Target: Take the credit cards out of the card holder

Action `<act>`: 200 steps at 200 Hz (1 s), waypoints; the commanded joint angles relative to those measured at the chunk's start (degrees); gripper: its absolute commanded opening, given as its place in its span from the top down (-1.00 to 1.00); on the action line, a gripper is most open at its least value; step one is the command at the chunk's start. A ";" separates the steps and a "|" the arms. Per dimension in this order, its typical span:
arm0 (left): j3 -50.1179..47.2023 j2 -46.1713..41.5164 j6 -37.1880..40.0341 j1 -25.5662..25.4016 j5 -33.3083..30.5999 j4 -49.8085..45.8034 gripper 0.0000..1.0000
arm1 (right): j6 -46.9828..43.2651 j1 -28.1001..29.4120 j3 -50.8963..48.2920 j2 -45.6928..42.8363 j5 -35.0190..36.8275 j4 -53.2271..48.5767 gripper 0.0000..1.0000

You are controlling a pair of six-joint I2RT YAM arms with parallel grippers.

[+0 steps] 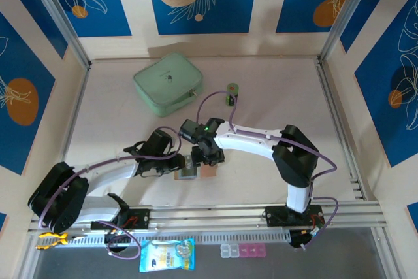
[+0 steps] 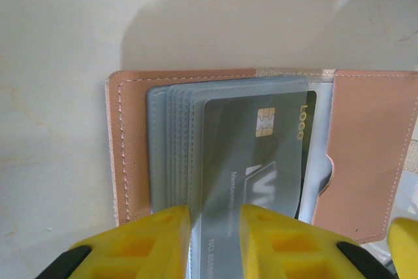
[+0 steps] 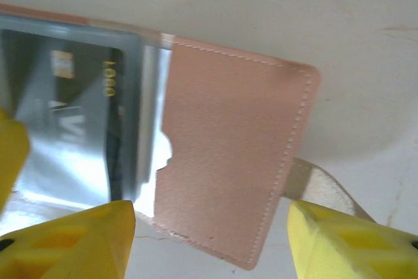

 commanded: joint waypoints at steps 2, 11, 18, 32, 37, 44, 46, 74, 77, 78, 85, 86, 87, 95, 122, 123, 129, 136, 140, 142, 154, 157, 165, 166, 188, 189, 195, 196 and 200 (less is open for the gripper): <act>-1.06 1.13 -0.17 -0.41 0.62 -0.66 0.46 | 0.49 -1.50 -2.22 0.13 0.99 -1.21 -0.31; -1.21 1.27 -0.15 -0.42 0.62 -0.65 0.46 | 0.49 -1.89 -2.91 0.13 0.51 -0.46 -0.32; -1.29 1.42 -0.15 -0.41 0.57 -0.64 0.46 | 0.48 -2.18 -3.22 0.23 -0.05 0.06 -0.34; -1.57 1.47 -0.14 -0.41 0.59 -0.42 0.46 | 0.58 -2.51 -3.70 0.56 -0.63 0.75 -0.37; -1.67 1.49 -0.21 -0.41 0.62 -0.48 0.46 | 0.68 -2.56 -3.79 0.69 -0.64 0.72 -0.38; -1.85 1.52 -0.27 -0.43 0.61 -0.43 0.46 | 0.89 -2.56 -3.94 0.99 -0.55 0.72 -0.40; -1.81 1.52 -0.29 -0.38 0.62 -0.47 0.46 | 0.92 -2.60 -4.00 1.05 -0.48 0.72 -0.41; -2.91 0.68 -1.04 -0.45 0.57 -0.15 0.46 | 1.04 -2.88 -5.30 2.14 -0.62 1.78 -0.44; -3.08 0.60 -1.15 -0.45 0.49 -0.04 0.46 | 1.04 -2.90 -5.48 2.23 -0.67 2.04 -0.44; -3.08 0.57 -1.18 -0.41 0.51 -0.04 0.46 | 1.03 -2.90 -5.54 2.28 -0.69 2.13 -0.44; -3.48 0.29 -1.33 -0.43 0.57 0.09 0.46 | 1.08 -2.97 -6.03 2.48 -0.87 2.70 -0.44; -3.50 0.24 -1.31 -0.40 0.55 0.11 0.46 | 1.09 -2.98 -6.12 2.53 -0.92 2.85 -0.44; -3.56 0.22 -1.34 -0.38 0.54 0.12 0.46 | 1.05 -2.95 -6.17 2.56 -0.95 2.98 -0.44; -3.77 0.11 -1.44 -0.42 0.60 0.13 0.46 | 1.03 -3.16 -6.71 2.88 -1.34 3.65 -0.44; -4.62 -0.58 -1.72 -0.38 0.81 0.05 0.46 | 1.06 -3.54 -8.37 4.20 -2.51 5.68 -0.45; -4.65 -0.63 -1.72 -0.37 0.85 0.05 0.46 | 1.08 -3.58 -8.48 4.27 -2.62 5.84 -0.45; -4.86 -0.86 -1.78 -0.39 0.88 0.05 0.46 | 1.19 -3.65 -8.95 4.51 -2.96 6.42 -0.45; -4.93 -1.02 -1.81 -0.41 0.84 0.03 0.46 | 1.15 -3.76 -9.60 4.85 -3.37 7.15 -0.45; -5.03 -1.18 -1.88 -0.44 0.75 0.01 0.46 | 1.25 -3.78 -9.91 5.10 -3.50 7.51 -0.45; -5.03 -1.20 -1.90 -0.40 0.78 -0.03 0.46 | 1.27 -3.83 -10.02 5.24 -3.52 7.74 -0.45; -5.14 -1.47 -2.19 -0.39 0.87 0.04 0.46 | 1.49 -3.71 -10.88 5.79 -3.49 8.71 -0.45; -5.18 -1.54 -2.25 -0.38 0.88 0.09 0.46 | 1.58 -3.63 -11.14 5.91 -3.42 9.05 -0.45; -5.12 -1.56 -2.34 -0.38 0.88 0.20 0.46 | 1.73 -3.66 -11.78 5.93 -3.16 9.72 -0.45; -5.16 -1.56 -2.34 -0.37 0.88 0.21 0.46 | 1.77 -3.64 -11.81 5.93 -3.12 9.79 -0.45; -4.94 -1.73 -2.61 -0.39 1.05 0.36 0.46 | 1.46 -3.58 -12.07 6.01 -2.88 10.18 -0.44; -4.94 -1.73 -2.65 -0.38 1.05 0.33 0.46 | 1.41 -3.55 -12.09 6.02 -2.85 10.16 -0.44; -4.94 -1.73 -2.75 -0.38 1.19 0.40 0.46 | 1.20 -3.54 -11.89 5.81 -2.79 10.09 -0.44; -4.94 -1.73 -2.77 -0.42 1.21 0.44 0.46 | 1.15 -3.53 -11.91 5.74 -2.77 10.11 -0.44; -4.94 -1.73 -2.70 -0.44 1.32 0.53 0.46 | 0.90 -3.53 -11.72 5.56 -2.60 9.90 -0.44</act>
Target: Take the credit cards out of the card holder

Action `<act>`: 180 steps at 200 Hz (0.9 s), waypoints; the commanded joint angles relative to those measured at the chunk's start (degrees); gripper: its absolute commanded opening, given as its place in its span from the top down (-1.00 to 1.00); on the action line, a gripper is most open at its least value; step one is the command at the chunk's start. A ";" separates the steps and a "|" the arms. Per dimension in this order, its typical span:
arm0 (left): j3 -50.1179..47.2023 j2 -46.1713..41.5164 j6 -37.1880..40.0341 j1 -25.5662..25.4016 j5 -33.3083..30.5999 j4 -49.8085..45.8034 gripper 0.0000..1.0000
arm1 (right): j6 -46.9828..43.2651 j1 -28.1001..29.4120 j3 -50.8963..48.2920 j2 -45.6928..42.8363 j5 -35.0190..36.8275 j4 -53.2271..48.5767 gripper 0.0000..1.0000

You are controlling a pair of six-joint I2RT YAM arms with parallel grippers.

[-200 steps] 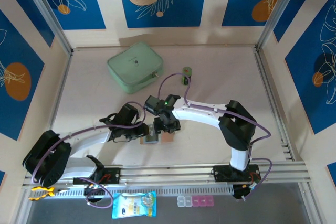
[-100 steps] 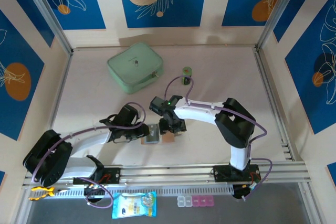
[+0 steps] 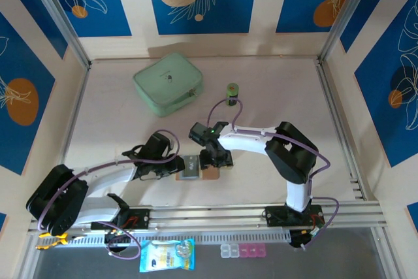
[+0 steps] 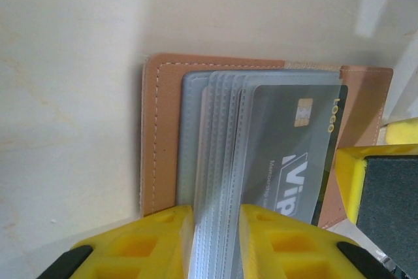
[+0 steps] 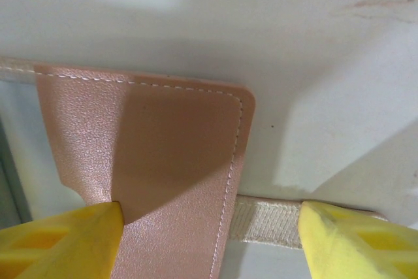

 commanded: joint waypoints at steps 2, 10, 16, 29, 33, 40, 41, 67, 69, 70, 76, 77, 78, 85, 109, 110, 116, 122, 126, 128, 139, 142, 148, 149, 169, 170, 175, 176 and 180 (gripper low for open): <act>-1.44 -0.20 -0.88 -0.45 0.53 -2.85 0.46 | 0.46 0.01 -2.87 3.50 -0.49 2.90 -0.44; -1.44 -0.07 -0.81 -0.45 0.98 -2.28 0.46 | -0.07 0.04 -2.39 2.74 -0.22 2.49 -0.44; -1.50 0.03 -0.50 -0.37 1.57 -1.69 0.46 | -0.42 -0.03 -1.95 2.31 0.17 2.07 -0.43; -1.53 0.23 -0.07 -0.45 2.29 -1.50 0.45 | -1.13 -0.01 -0.97 1.15 0.88 1.06 -0.43; -1.63 0.23 -0.02 -0.45 2.33 -1.52 0.45 | -1.12 0.01 -0.72 0.79 1.26 0.81 -0.43; -1.64 0.15 0.04 -0.45 2.49 -1.51 0.45 | -1.20 0.04 -0.31 0.12 1.67 0.73 -0.43; -1.65 0.15 0.06 -0.45 2.50 -1.51 0.45 | -1.20 0.04 -0.26 0.02 1.69 0.73 -0.42; -1.95 -0.86 -0.45 -0.45 3.04 -1.71 0.45 | -1.47 -0.11 0.84 -2.08 1.87 0.56 -0.41; -1.95 -0.98 -0.51 -0.52 3.04 -1.70 0.45 | -1.49 -0.17 0.94 -2.23 1.84 0.45 -0.40; -1.94 -1.03 -0.52 -0.48 3.13 -1.78 0.45 | -1.48 -0.20 0.99 -2.30 1.86 0.42 -0.40; -1.90 -1.36 -0.62 -0.50 3.29 -2.06 0.45 | -1.52 -0.22 1.39 -2.81 2.02 0.12 -0.39; -1.87 -1.44 -0.66 -0.47 3.26 -2.10 0.45 | -1.49 -0.22 1.43 -2.89 2.04 0.08 -0.39; -1.85 -1.53 -0.68 -0.46 3.24 -2.16 0.45 | -1.52 -0.23 1.45 -2.98 2.05 0.06 -0.39; -1.70 -2.13 -0.77 -0.52 3.15 -2.66 0.45 | -1.60 -0.19 1.69 -3.58 2.15 -0.09 -0.38; -0.80 -4.75 -0.88 -0.55 2.35 -5.03 0.45 | -1.58 -0.19 2.48 -5.50 2.00 -0.58 -0.34; -0.75 -4.81 -0.88 -0.50 2.21 -5.16 0.45 | -1.56 -0.17 2.50 -5.56 1.94 -0.62 -0.33; -0.40 -5.52 -0.75 -0.53 1.87 -5.85 0.45 | -1.51 -0.18 2.64 -5.97 1.66 -0.71 -0.33; 0.11 -6.09 -0.37 -0.50 1.30 -6.96 0.45 | -1.47 -0.20 2.85 -6.29 1.27 -0.84 -0.32; 0.58 -6.44 -0.10 -0.46 0.81 -7.71 0.45 | -1.42 -0.08 2.93 -6.44 1.05 -0.88 -0.31; 0.75 -6.64 0.06 -0.50 0.55 -8.16 0.45 | -1.37 -0.06 3.02 -6.59 0.97 -0.92 -0.31; 1.83 -7.20 0.77 -0.47 -0.89 -10.26 0.45 | -1.14 0.10 3.38 -7.24 0.36 -0.80 -0.28; 2.06 -7.30 0.91 -0.48 -1.19 -10.60 0.45 | -1.12 0.12 3.36 -7.41 0.19 -0.71 -0.27; 2.55 -7.41 1.19 -0.45 -1.50 -11.11 0.45 | -1.02 0.17 3.40 -7.91 -0.32 -0.31 -0.25; 2.55 -7.41 1.21 -0.45 -1.51 -11.15 0.45 | -1.02 0.19 3.40 -7.91 -0.36 -0.18 -0.24; 2.92 -7.12 0.89 -0.47 -1.08 -10.06 0.46 | -0.54 0.04 2.52 -8.70 -4.20 3.52 -0.08; 2.96 -7.13 0.84 -0.46 -1.00 -9.92 0.46 | -0.48 -0.05 2.44 -8.74 -4.41 3.80 -0.07; 2.93 -6.79 0.65 -0.50 -0.65 -9.37 0.46 | -0.31 -0.12 1.98 -8.70 -5.76 5.06 -0.03; 2.92 -6.70 0.63 -0.47 -0.60 -9.22 0.46 | -0.23 -0.17 1.86 -8.74 -5.98 5.27 -0.02; 3.01 -6.44 0.42 -0.45 -0.36 -8.79 0.48 | -0.03 -0.32 1.41 -8.63 -7.10 6.24 0.00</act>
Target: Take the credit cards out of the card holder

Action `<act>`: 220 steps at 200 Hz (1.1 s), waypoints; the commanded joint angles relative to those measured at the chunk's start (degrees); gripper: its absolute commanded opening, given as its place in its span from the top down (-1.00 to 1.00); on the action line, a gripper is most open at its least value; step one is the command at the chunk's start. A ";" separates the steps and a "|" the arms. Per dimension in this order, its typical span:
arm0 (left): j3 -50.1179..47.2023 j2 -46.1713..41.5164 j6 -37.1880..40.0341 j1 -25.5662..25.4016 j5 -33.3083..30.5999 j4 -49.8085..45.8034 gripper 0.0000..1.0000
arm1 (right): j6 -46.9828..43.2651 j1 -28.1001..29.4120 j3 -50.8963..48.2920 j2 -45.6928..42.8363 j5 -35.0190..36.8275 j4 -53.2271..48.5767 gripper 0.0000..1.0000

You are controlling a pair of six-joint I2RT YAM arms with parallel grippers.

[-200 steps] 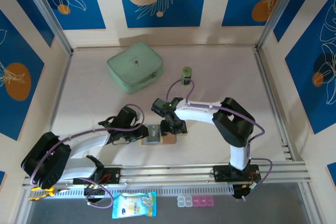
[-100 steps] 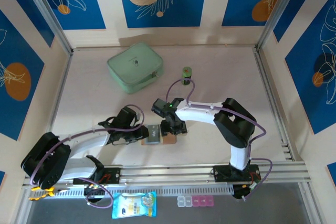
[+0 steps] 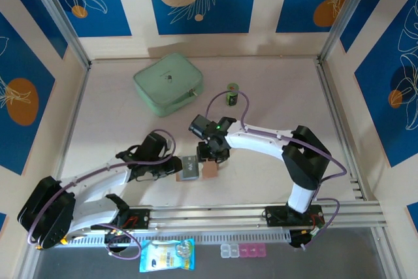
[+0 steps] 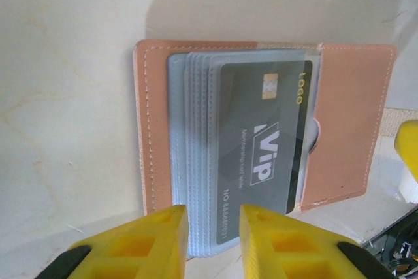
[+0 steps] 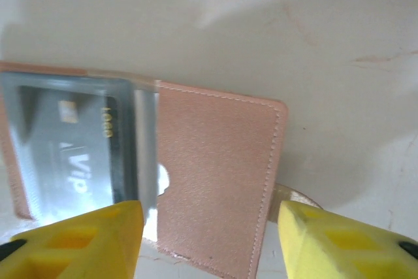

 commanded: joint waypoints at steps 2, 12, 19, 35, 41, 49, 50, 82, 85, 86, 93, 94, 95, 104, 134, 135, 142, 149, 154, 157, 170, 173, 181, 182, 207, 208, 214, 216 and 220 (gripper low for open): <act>1.65 0.42 0.02 -0.45 -0.16 -0.68 0.50 | 1.04 -0.32 -0.77 -1.40 -6.71 5.07 0.02; 1.85 1.19 -0.20 -0.45 0.47 0.36 0.60 | 1.66 -0.55 -1.69 -1.18 -9.07 7.29 0.10; 2.03 1.74 -0.28 -0.46 0.89 0.97 0.65 | 2.16 -0.75 -2.38 -1.03 -10.48 8.84 0.16; 2.35 2.78 -0.40 -0.47 1.37 2.06 0.72 | 3.07 -0.89 -3.97 -0.68 -13.24 12.13 0.28; 2.45 3.06 -0.40 -0.45 1.52 2.38 0.75 | 3.44 -0.99 -4.55 -0.62 -14.03 13.17 0.31; 2.60 3.55 -0.38 -0.51 1.71 2.89 0.78 | 3.86 -1.24 -5.32 -0.44 -15.09 14.51 0.33; 2.61 3.59 -0.39 -0.48 1.78 2.94 0.78 | 3.92 -1.22 -5.46 -0.38 -15.21 14.74 0.33; 2.56 4.79 -0.64 -0.55 3.73 5.92 0.87 | 4.59 -1.98 -8.22 -0.23 -18.25 19.47 0.35; 2.54 4.84 -0.71 -0.56 3.85 6.28 0.88 | 4.52 -2.06 -8.49 -0.25 -18.58 20.00 0.35; 2.53 4.80 -0.73 -0.55 3.95 6.30 0.88 | 4.51 -2.07 -8.58 -0.24 -18.71 20.12 0.35; 2.52 4.94 -0.70 -0.54 4.27 6.66 0.88 | 4.42 -2.21 -9.12 -0.24 -19.69 21.35 0.34; 2.52 4.98 -0.68 -0.58 4.25 6.72 0.88 | 4.42 -2.23 -9.16 -0.24 -19.83 21.54 0.34; 2.52 5.01 -0.63 -0.60 4.28 6.74 0.88 | 4.42 -2.24 -9.22 -0.19 -19.95 21.68 0.34; 2.59 5.40 -0.42 -0.54 4.48 6.98 0.89 | 4.37 -2.25 -9.75 -0.15 -20.62 22.71 0.34; 2.47 7.09 -0.76 -0.58 5.27 8.76 0.89 | 4.50 -2.43 -10.51 0.18 -21.47 24.28 0.33; 2.45 7.16 -0.75 -0.56 5.27 8.82 0.89 | 4.46 -2.47 -10.51 0.24 -21.47 24.28 0.33; 2.40 7.45 -0.79 -0.68 5.20 9.04 0.89 | 4.42 -2.55 -10.59 0.36 -21.47 24.28 0.33; 2.36 7.87 -0.75 -0.68 5.12 8.93 0.89 | 4.42 -2.59 -10.68 0.51 -21.56 24.36 0.33; 2.38 8.16 -0.66 -0.65 5.04 8.88 0.89 | 4.42 -2.67 -10.69 0.60 -21.56 24.43 0.33; 2.33 8.39 -0.58 -0.63 5.02 8.85 0.89 | 4.42 -2.73 -10.77 0.69 -21.62 24.45 0.33; 2.41 9.05 -0.35 -0.66 4.97 8.37 0.89 | 4.41 -2.84 -10.85 1.01 -21.99 24.67 0.33; 2.40 9.27 -0.31 -0.65 4.94 8.29 0.89 | 4.34 -2.88 -10.86 1.14 -22.12 24.70 0.33; 2.30 9.49 -0.14 -0.67 4.80 8.01 0.89 | 4.29 -2.89 -10.87 1.33 -22.25 24.85 0.32; 2.33 9.50 -0.09 -0.69 4.78 7.92 0.89 | 4.35 -2.92 -10.87 1.34 -22.26 24.87 0.33; 2.18 9.69 0.56 -0.65 3.58 6.71 0.89 | 4.37 -3.03 -10.77 2.17 -22.80 25.22 0.33; 2.17 9.69 0.57 -0.68 3.55 6.65 0.89 | 4.40 -2.99 -10.77 2.20 -22.84 25.28 0.33; 2.16 9.61 0.62 -0.70 3.42 6.55 0.89 | 4.42 -2.96 -10.76 2.46 -23.03 25.52 0.33; 2.17 9.54 0.58 -0.64 3.30 6.58 0.89 | 4.42 -3.00 -10.77 2.53 -23.09 25.62 0.32; 2.07 9.55 0.61 -0.71 3.32 6.58 0.89 | 4.48 -2.98 -10.78 2.66 -23.19 25.67 0.33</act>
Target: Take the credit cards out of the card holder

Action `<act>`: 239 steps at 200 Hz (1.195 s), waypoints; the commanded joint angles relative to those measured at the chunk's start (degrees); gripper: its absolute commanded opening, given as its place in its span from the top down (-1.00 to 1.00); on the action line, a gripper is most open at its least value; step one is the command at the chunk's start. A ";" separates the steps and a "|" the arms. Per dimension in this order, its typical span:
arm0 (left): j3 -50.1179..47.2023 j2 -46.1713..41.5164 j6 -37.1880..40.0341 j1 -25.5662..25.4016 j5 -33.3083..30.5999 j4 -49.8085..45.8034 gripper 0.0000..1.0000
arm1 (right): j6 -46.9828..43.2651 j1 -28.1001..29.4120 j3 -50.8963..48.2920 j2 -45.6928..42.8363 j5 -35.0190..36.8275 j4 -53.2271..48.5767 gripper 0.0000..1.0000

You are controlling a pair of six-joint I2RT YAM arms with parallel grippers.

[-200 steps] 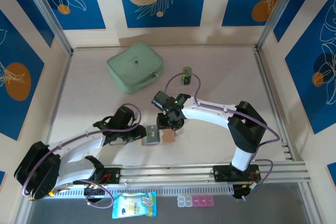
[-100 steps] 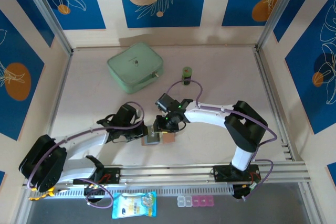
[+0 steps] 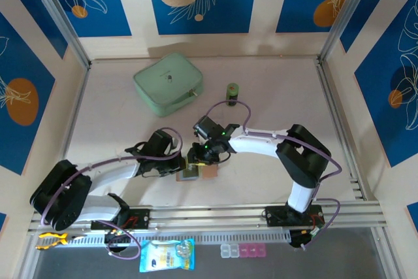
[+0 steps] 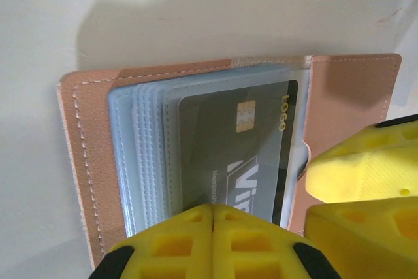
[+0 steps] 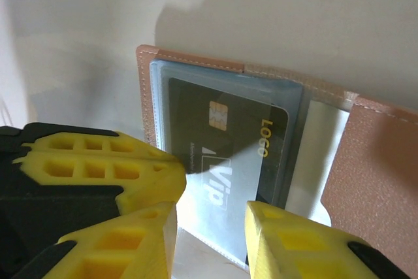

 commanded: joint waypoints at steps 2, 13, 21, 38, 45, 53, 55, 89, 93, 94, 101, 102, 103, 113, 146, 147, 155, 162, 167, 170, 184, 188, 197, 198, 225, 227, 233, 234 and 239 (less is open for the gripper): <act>0.59 0.15 0.84 -0.43 -0.55 -1.21 0.89 | 0.72 -0.29 -0.81 1.58 -2.28 0.77 0.33; 0.49 0.10 0.81 -0.48 -0.64 -1.21 0.89 | 0.78 -0.28 -0.85 1.88 -2.38 0.92 0.32; 0.31 0.07 0.71 -0.47 -0.75 -1.13 0.89 | 0.75 -0.30 -0.90 2.06 -2.47 0.96 0.33; 0.21 0.18 0.71 -0.45 -0.79 -1.12 0.89 | 0.95 -0.24 -0.98 2.51 -2.55 0.73 0.33; 0.18 0.22 0.85 -0.46 -0.74 -1.25 0.89 | 0.99 -0.31 -0.99 2.72 -2.48 0.55 0.33; 0.18 0.16 0.87 -0.43 -0.80 -1.46 0.89 | 0.99 -0.25 -1.07 3.01 -2.32 0.24 0.33; 0.17 0.11 0.88 -0.41 -0.80 -1.54 0.89 | 0.94 -0.24 -1.07 3.07 -2.26 0.19 0.33; -0.17 -0.38 0.89 -0.46 -1.10 -2.01 0.89 | 0.78 -0.29 -1.44 3.64 -1.16 -0.53 0.33; -0.21 -0.51 0.88 -0.48 -1.07 -2.08 0.89 | 0.77 -0.31 -1.43 3.64 -1.02 -0.59 0.33; -0.21 -0.47 0.88 -0.44 -1.02 -2.04 0.89 | 0.79 -0.28 -1.43 3.64 -0.96 -0.60 0.33; -0.22 -0.65 0.83 -0.45 -1.00 -2.20 0.90 | 0.73 -0.26 -1.36 3.60 -0.61 -0.91 0.34; -0.22 -0.63 0.81 -0.47 -0.99 -2.23 0.90 | 0.73 -0.25 -1.35 3.62 -0.53 -0.98 0.34; -0.22 -0.62 0.84 -0.44 -1.03 -2.25 0.90 | 0.73 -0.25 -1.34 3.59 -0.53 -1.02 0.34; -0.17 -0.89 0.88 -0.41 -1.01 -2.42 0.90 | 0.48 -0.25 -1.10 3.51 0.39 -1.93 0.33; -0.30 -1.49 1.00 -0.41 -1.37 -2.98 0.90 | -0.41 -0.27 -0.22 2.38 2.29 -4.37 0.34; -0.30 -1.49 0.98 -0.41 -1.39 -3.02 0.90 | -0.41 -0.25 -0.21 2.44 2.37 -4.38 0.34; -0.39 -1.44 0.99 -0.44 -1.35 -2.96 0.89 | -0.56 -0.26 -0.18 2.03 2.62 -4.65 0.34; -0.46 -1.38 0.96 -0.45 -1.43 -2.87 0.89 | -0.69 -0.24 -0.11 1.79 2.76 -4.83 0.34; -0.52 -1.31 0.88 -0.43 -1.46 -2.88 0.89 | -0.81 -0.28 -0.03 1.67 2.89 -4.99 0.34; -0.56 -1.32 0.88 -0.43 -1.38 -2.76 0.89 | -0.85 -0.39 -0.02 1.58 2.89 -5.13 0.34; -0.57 -1.17 0.82 -0.45 -1.27 -2.63 0.89 | -1.15 -0.35 0.20 1.32 2.56 -5.36 0.34; -0.57 -1.14 0.82 -0.47 -1.25 -2.61 0.89 | -1.18 -0.37 0.24 1.15 2.54 -5.36 0.34; -0.52 -1.05 0.85 -0.41 -1.30 -2.62 0.89 | -1.14 -0.35 0.16 0.73 2.32 -5.13 0.34; -0.50 -1.05 0.82 -0.45 -1.27 -2.62 0.89 | -1.13 -0.34 0.16 0.69 2.30 -5.12 0.34; -0.55 -0.92 0.81 -0.43 -1.27 -2.40 0.90 | -1.10 -0.33 -0.28 -0.76 2.32 -4.17 0.34; -0.54 -0.91 0.79 -0.48 -1.30 -2.41 0.90 | -1.09 -0.40 -0.35 -0.75 2.35 -4.14 0.34; -0.52 -0.82 0.79 -0.49 -1.30 -2.44 0.90 | -1.04 -0.34 -0.45 -0.97 2.37 -4.00 0.34; -0.46 -0.84 0.79 -0.45 -1.32 -2.44 0.89 | -1.04 -0.38 -0.46 -1.04 2.32 -3.98 0.34; -0.48 -0.82 0.80 -0.48 -1.32 -2.51 0.90 | -0.99 -0.42 -0.54 -1.23 2.31 -3.88 0.34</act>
